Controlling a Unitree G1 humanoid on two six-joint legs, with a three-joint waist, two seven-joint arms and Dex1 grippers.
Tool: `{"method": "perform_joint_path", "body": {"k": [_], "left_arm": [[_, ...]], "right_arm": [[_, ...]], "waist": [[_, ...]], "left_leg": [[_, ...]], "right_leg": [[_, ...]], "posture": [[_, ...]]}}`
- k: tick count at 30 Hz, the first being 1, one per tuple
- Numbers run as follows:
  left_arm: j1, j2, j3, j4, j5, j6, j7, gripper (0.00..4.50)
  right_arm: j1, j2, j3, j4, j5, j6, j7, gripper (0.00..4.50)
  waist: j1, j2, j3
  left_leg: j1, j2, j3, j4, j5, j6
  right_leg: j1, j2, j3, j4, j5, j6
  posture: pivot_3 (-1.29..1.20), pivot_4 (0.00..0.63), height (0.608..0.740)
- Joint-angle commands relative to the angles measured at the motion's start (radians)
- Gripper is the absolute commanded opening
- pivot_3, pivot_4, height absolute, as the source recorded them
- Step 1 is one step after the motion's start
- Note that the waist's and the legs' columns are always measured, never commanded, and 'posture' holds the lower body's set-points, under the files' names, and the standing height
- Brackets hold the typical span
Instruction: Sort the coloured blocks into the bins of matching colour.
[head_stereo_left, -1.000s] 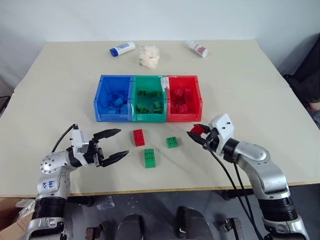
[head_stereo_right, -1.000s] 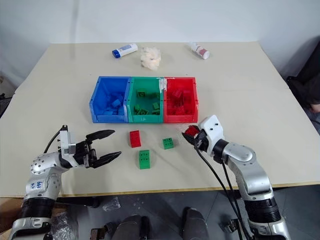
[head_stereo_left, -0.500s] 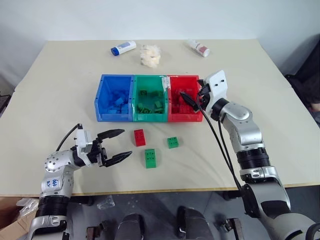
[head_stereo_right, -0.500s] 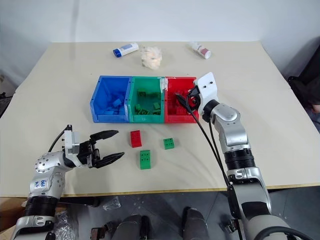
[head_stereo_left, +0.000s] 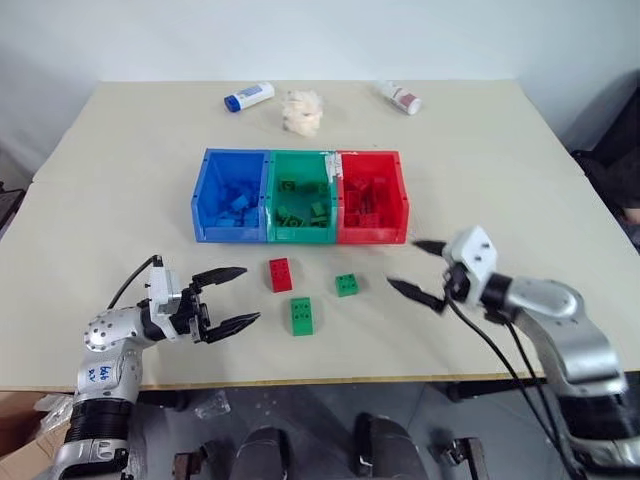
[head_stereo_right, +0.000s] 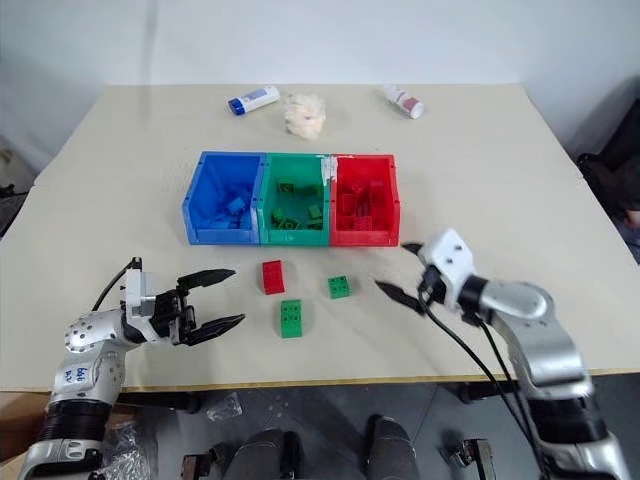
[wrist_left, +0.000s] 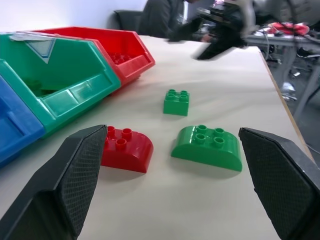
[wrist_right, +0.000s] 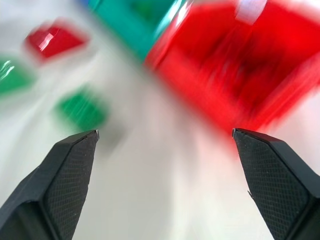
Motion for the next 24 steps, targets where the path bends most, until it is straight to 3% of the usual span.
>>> {"method": "perform_joint_path", "body": {"k": [1, 9, 16, 20, 24], "left_arm": [[-0.007, 0.028, 0.02, 0.036, -0.018, -0.028, -0.057, 4.5], [-0.016, 0.046, 0.041, 0.074, -0.054, -0.033, -0.146, 4.5], [0.026, 0.027, 0.04, 0.015, -0.047, -0.03, -0.11, 4.5], [0.073, 0.016, 0.041, -0.043, -0.05, -0.022, -0.08, 4.5], [0.113, 0.009, 0.046, -0.095, -0.049, -0.017, -0.044, 4.5]], "right_arm": [[0.084, -0.07, -0.095, -0.074, 0.033, 0.001, 0.046, 4.47], [0.118, -0.086, -0.124, -0.12, 0.051, 0.038, 0.024, 4.47], [-0.042, 0.001, 0.08, -0.062, 0.011, 0.044, 0.025, 4.47], [-0.235, 0.128, 0.263, 0.099, -0.087, 0.013, 0.015, 4.47], [-0.358, 0.233, 0.341, 0.291, -0.153, -0.057, 0.014, 4.47]], "waist": [[-0.004, 0.0, 0.0], [-0.005, 0.0, 0.0], [-0.006, 0.0, 0.0], [-0.015, -0.001, 0.0], [-0.007, 0.0, 0.0]], "left_leg": [[0.0, 0.0, 0.0, 0.0, 0.0, 0.0], [0.001, 0.001, 0.001, 0.001, 0.0, 0.0], [0.001, 0.001, 0.0, 0.001, 0.0, 0.0], [0.001, 0.002, 0.001, 0.002, 0.0, 0.0], [0.001, 0.002, 0.001, 0.002, 0.0, 0.0]], "right_leg": [[0.0, 0.0, 0.0, 0.0, 0.0, 0.0], [0.0, 0.0, 0.0, 0.0, 0.0, 0.0], [0.0, 0.0, 0.0, 0.001, 0.0, -0.001], [0.0, 0.001, 0.0, 0.002, 0.0, -0.001], [0.0, 0.001, 0.0, 0.002, 0.0, -0.001]], "posture": [[0.0, 0.15, 0.74], [0.0, 0.15, 0.74], [0.0, 0.15, 0.74], [0.0, 0.15, 0.74], [0.0, 0.15, 0.74]]}}
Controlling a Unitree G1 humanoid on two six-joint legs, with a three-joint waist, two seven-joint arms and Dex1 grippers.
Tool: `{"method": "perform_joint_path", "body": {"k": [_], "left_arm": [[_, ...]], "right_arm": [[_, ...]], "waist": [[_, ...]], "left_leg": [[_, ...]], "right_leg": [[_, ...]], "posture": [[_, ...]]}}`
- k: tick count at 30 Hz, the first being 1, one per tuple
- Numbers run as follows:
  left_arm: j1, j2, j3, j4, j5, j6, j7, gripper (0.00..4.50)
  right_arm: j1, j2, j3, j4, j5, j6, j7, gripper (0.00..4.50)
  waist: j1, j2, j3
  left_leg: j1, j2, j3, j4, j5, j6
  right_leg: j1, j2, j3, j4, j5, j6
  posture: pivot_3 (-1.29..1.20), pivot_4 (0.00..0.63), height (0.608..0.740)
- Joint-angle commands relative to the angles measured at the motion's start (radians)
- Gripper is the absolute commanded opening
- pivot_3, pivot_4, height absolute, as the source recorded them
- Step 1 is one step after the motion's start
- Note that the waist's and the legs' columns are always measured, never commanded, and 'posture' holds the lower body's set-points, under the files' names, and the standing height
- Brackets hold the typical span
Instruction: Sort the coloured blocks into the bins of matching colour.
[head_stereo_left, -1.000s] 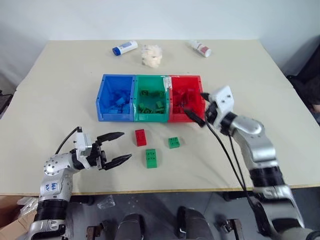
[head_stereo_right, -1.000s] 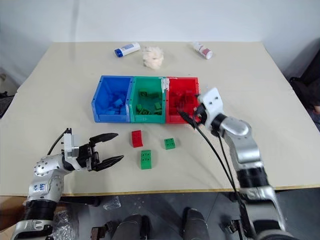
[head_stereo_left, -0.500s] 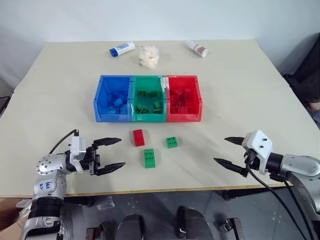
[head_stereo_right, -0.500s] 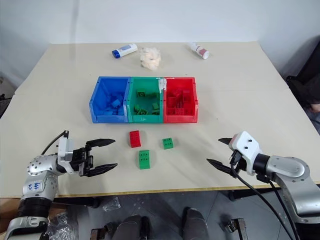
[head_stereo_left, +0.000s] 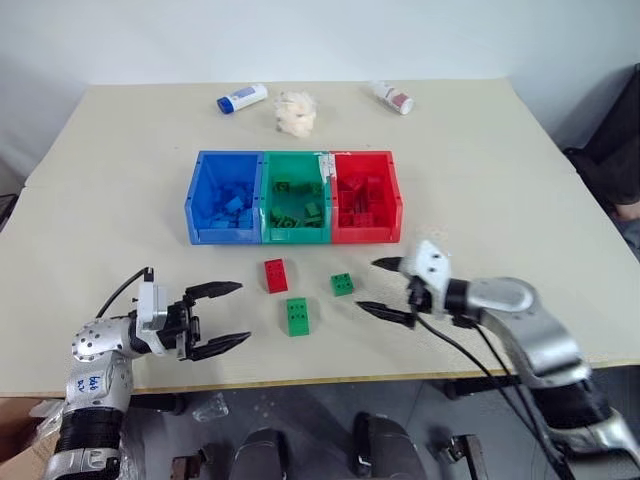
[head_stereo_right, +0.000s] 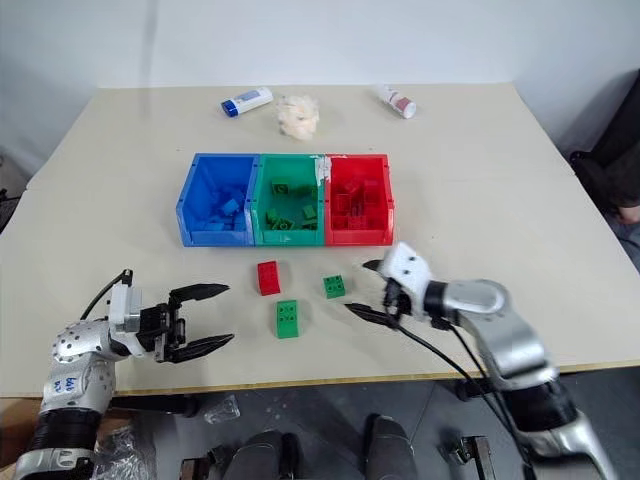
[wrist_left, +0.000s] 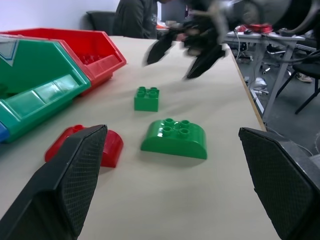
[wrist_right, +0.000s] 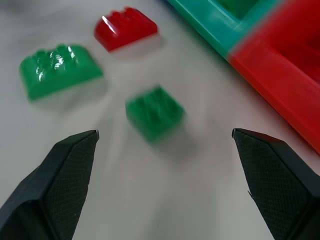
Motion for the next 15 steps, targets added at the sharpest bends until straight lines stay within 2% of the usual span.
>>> {"method": "perform_joint_path", "body": {"k": [1, 4, 5, 7, 12, 13, 15], "left_arm": [[0.041, -0.004, 0.017, -0.069, -0.019, 0.002, 0.034, 4.5], [0.076, -0.005, 0.023, -0.112, -0.025, 0.007, 0.059, 4.5], [0.088, -0.005, 0.027, -0.124, -0.025, 0.008, 0.068, 4.5], [0.108, -0.003, 0.035, -0.143, -0.029, 0.01, 0.083, 4.5], [0.136, 0.0, 0.039, -0.169, -0.032, 0.015, 0.104, 4.5], [0.137, 0.0, 0.039, -0.172, -0.033, 0.016, 0.106, 4.5], [0.136, 0.0, 0.037, -0.171, -0.032, 0.016, 0.109, 4.5]], "right_arm": [[-0.067, 0.06, 0.035, 0.14, -0.05, -0.073, -0.008, 4.47], [-0.098, 0.093, 0.045, 0.234, -0.068, -0.114, 0.004, 4.47], [-0.098, 0.093, 0.047, 0.242, -0.067, -0.117, 0.018, 4.3], [-0.094, 0.095, 0.04, 0.242, -0.057, -0.119, 0.032, 3.89], [-0.063, 0.09, 0.001, 0.176, -0.021, -0.102, 0.041, 2.23], [-0.059, 0.091, -0.006, 0.166, -0.016, -0.095, 0.04, 2.05], [-0.052, 0.095, -0.03, 0.114, 0.011, -0.076, 0.034, 2.04]], "waist": [[0.004, 0.0, 0.0], [0.005, 0.0, 0.0], [0.004, 0.0, 0.0], [0.001, 0.0, 0.0], [0.002, 0.0, 0.0], [0.003, 0.0, 0.0], [0.002, 0.0, 0.0]], "left_leg": [[-0.001, -0.001, 0.0, 0.001, 0.0, 0.0], [-0.002, -0.001, 0.0, 0.002, -0.001, 0.001], [-0.002, 0.0, -0.001, 0.003, -0.001, 0.001], [-0.002, 0.0, 0.0, 0.003, -0.001, 0.001], [-0.001, 0.0, 0.0, 0.003, -0.001, 0.0], [-0.001, 0.0, 0.0, 0.004, -0.001, 0.0], [-0.001, 0.001, 0.0, 0.004, -0.001, 0.0]], "right_leg": [[0.0, 0.0, 0.0, 0.0, 0.0, 0.0], [0.0, 0.0, 0.0, 0.0, 0.0, 0.0], [0.0, 0.0, -0.001, 0.0, 0.0, 0.0], [0.0, 0.0, 0.0, 0.0, 0.0, 0.0], [0.0, 0.0, 0.0, 0.001, 0.0, 0.0], [0.0, 0.0, 0.0, 0.001, 0.0, 0.0], [0.0, 0.0, 0.0, 0.001, 0.0, 0.0]], "posture": [[0.0, 0.15, 0.74], [0.0, 0.15, 0.74], [0.0, 0.15, 0.74], [0.0, 0.15, 0.74], [0.0, 0.15, 0.74], [0.0, 0.15, 0.74], [0.0, 0.15, 0.74]]}}
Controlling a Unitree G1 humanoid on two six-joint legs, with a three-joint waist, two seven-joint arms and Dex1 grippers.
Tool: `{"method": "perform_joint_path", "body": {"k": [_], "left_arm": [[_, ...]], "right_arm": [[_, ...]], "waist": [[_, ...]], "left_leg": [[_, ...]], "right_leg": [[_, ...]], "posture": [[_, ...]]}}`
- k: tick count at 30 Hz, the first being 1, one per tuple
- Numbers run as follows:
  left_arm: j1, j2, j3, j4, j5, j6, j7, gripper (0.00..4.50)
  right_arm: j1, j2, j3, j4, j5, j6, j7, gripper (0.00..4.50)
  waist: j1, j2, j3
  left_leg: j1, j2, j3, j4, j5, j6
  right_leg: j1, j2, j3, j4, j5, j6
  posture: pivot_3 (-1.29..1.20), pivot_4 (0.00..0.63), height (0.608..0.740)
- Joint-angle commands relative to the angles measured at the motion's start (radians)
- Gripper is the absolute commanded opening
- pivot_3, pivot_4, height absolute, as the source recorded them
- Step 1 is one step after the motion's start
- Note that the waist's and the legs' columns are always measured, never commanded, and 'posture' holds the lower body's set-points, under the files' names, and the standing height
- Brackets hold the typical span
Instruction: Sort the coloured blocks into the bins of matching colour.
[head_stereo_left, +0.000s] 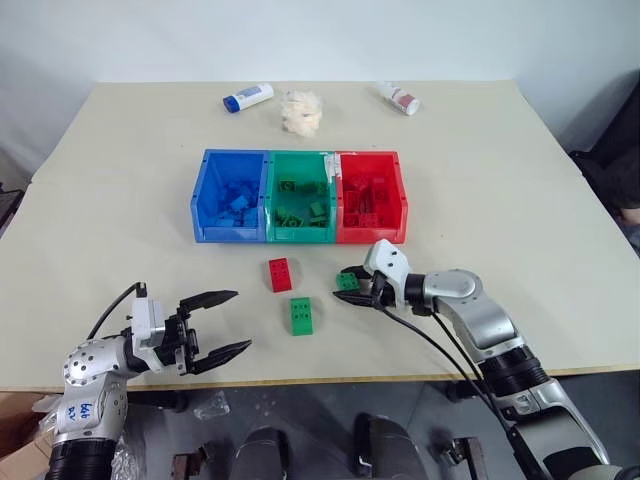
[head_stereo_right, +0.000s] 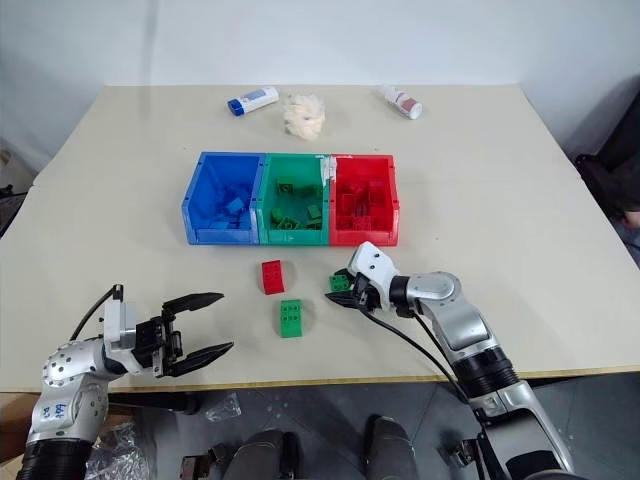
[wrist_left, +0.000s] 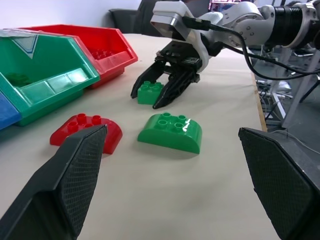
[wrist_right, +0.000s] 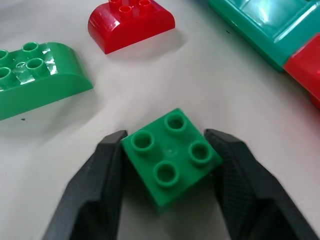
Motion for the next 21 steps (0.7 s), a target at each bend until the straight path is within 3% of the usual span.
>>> {"method": "perform_joint_path", "body": {"k": [1, 7, 13, 17, 20, 21], "left_arm": [[0.001, 0.007, 0.017, -0.027, -0.022, -0.002, 0.009, 4.5], [-0.022, 0.001, 0.005, -0.014, -0.017, -0.003, 0.014, 4.5], [-0.036, -0.008, -0.004, -0.007, -0.012, -0.007, 0.017, 4.5], [-0.039, -0.011, -0.007, -0.008, -0.011, -0.01, 0.021, 4.5], [-0.037, -0.012, -0.006, -0.007, -0.012, -0.014, 0.022, 4.5], [-0.037, -0.012, -0.006, -0.006, -0.012, -0.015, 0.022, 4.5]], "right_arm": [[0.001, 0.003, -0.063, -0.117, 0.063, 0.029, -0.004, 2.04], [-0.167, 0.11, -0.101, -0.069, 0.077, 0.026, -0.086, 2.04], [-0.435, 0.255, -0.104, 0.377, -0.051, -0.187, -0.266, 2.04], [-0.514, 0.293, -0.108, 0.559, -0.103, -0.3, -0.332, 3.4], [-0.473, 0.288, -0.104, 0.511, -0.088, -0.325, -0.269, 4.37], [-0.447, 0.277, -0.1, 0.473, -0.081, -0.318, -0.24, 4.47]], "waist": [[0.0, 0.0, 0.0], [-0.005, 0.0, 0.0], [-0.007, 0.0, 0.0], [-0.004, 0.0, 0.0], [-0.008, 0.0, 0.0], [-0.008, 0.0, 0.0]], "left_leg": [[0.0, 0.0, 0.0, 0.0, 0.0, 0.0], [0.0, 0.002, 0.001, 0.0, 0.0, -0.001], [0.0, 0.002, 0.002, 0.0, -0.001, -0.001], [-0.001, 0.002, 0.003, 0.0, -0.001, -0.001], [-0.001, 0.002, 0.004, -0.001, -0.001, -0.002], [-0.001, 0.002, 0.004, -0.001, -0.001, -0.002]], "right_leg": [[0.0, 0.0, 0.0, 0.0, 0.0, 0.0], [0.0, 0.002, 0.0, 0.001, 0.0, -0.001], [-0.002, 0.002, 0.001, 0.001, 0.0, -0.001], [-0.002, 0.002, 0.001, 0.001, 0.0, -0.001], [-0.004, 0.002, 0.002, 0.001, 0.0, -0.001], [-0.005, 0.002, 0.002, 0.001, 0.0, -0.001]], "posture": [[0.0, 0.15, 0.74], [0.0, 0.15, 0.74], [0.0, 0.15, 0.74], [0.0, 0.15, 0.74], [0.0, 0.15, 0.74], [0.0, 0.15, 0.74]]}}
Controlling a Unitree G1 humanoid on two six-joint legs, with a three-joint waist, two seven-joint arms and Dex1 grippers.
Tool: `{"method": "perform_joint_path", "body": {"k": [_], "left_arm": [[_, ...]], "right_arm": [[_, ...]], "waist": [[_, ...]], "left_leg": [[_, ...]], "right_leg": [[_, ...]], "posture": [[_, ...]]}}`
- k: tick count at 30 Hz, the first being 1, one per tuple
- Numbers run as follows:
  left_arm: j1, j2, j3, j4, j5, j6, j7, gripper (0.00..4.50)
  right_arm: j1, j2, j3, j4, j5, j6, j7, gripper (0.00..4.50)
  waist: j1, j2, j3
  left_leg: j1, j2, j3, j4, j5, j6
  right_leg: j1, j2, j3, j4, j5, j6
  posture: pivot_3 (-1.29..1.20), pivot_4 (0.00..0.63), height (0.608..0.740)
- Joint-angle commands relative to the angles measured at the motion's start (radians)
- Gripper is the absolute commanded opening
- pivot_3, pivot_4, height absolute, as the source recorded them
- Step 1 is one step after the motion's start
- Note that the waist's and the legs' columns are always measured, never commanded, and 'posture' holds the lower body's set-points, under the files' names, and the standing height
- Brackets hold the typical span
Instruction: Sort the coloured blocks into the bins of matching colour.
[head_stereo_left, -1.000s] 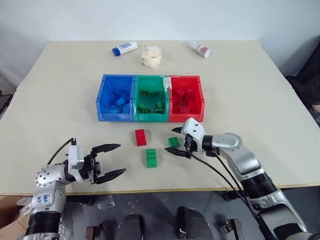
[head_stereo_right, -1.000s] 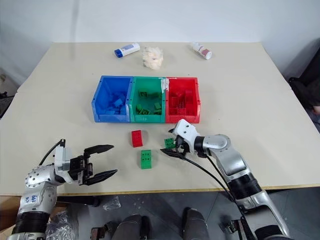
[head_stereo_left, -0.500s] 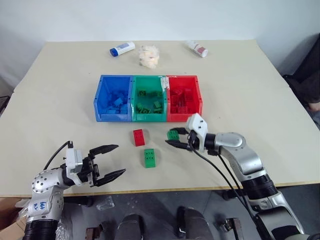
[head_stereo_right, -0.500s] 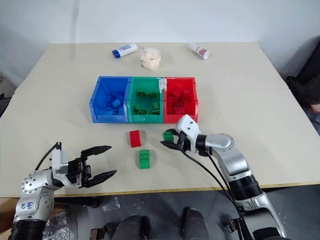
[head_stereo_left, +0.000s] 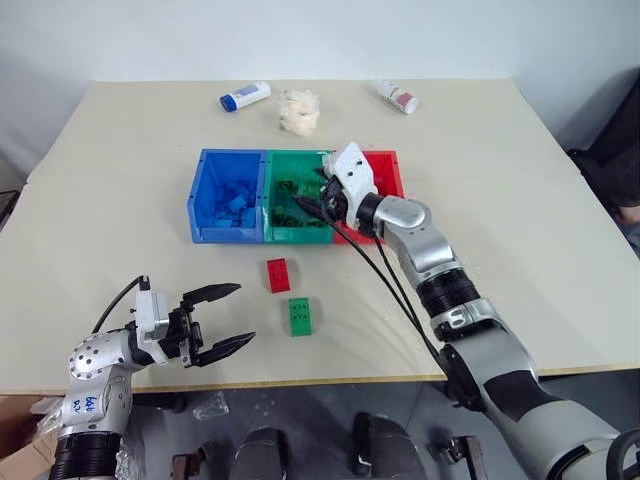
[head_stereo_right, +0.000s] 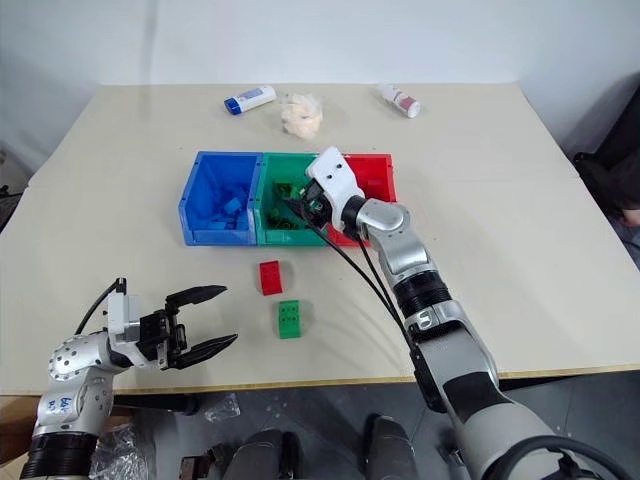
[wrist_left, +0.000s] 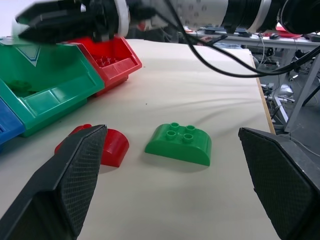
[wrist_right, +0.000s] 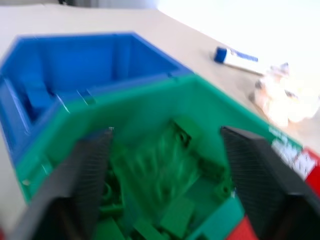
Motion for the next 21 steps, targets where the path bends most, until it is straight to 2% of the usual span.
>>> {"method": "perform_joint_path", "body": {"k": [1, 3, 9, 15, 21], "left_arm": [[0.0, -0.002, 0.009, -0.007, -0.012, -0.016, 0.0, 4.5], [-0.004, -0.002, 0.007, -0.001, -0.013, -0.017, -0.003, 4.5], [-0.043, 0.002, -0.002, 0.05, -0.011, -0.02, -0.028, 4.5], [-0.093, 0.014, -0.003, 0.118, -0.005, -0.026, -0.065, 4.5], [-0.12, 0.028, 0.003, 0.165, -0.002, -0.033, -0.1, 4.5]], "right_arm": [[0.063, -0.028, -0.006, -0.142, 0.031, -0.01, 0.087, 4.47], [0.126, -0.065, -0.006, -0.249, 0.05, 0.028, 0.144, 4.47], [0.402, -0.283, -0.018, -0.671, 0.165, 0.193, 0.35, 4.47], [0.67, -0.494, -0.15, -0.921, 0.257, 0.326, 0.391, 4.47], [0.875, -0.628, -0.269, -1.017, 0.291, 0.365, 0.399, 4.47]], "waist": [[0.0, 0.0, 0.0], [0.0, 0.0, 0.0], [0.007, 0.0, 0.0], [0.01, 0.0, 0.0], [0.008, 0.0, 0.0]], "left_leg": [[0.0, 0.0, 0.0, 0.0, 0.0, 0.0], [0.0, 0.0, 0.0, 0.0, 0.0, 0.0], [-0.001, 0.0, 0.0, 0.002, -0.001, 0.0], [-0.001, 0.0, 0.0, 0.002, -0.001, 0.0], [-0.001, 0.0, 0.0, 0.003, -0.001, 0.0]], "right_leg": [[0.0, 0.0, 0.0, 0.0, 0.0, 0.0], [0.0, 0.0, 0.0, 0.0, 0.0, 0.0], [0.0, 0.0, 0.0, 0.0, 0.0, 0.0], [-0.001, 0.0, 0.0, 0.0, 0.0, 0.0], [0.0, 0.0, 0.0, 0.0, 0.0, 0.0]], "posture": [[0.0, 0.15, 0.74], [0.0, 0.15, 0.74], [0.0, 0.15, 0.74], [0.0, 0.15, 0.74], [0.0, 0.15, 0.74]]}}
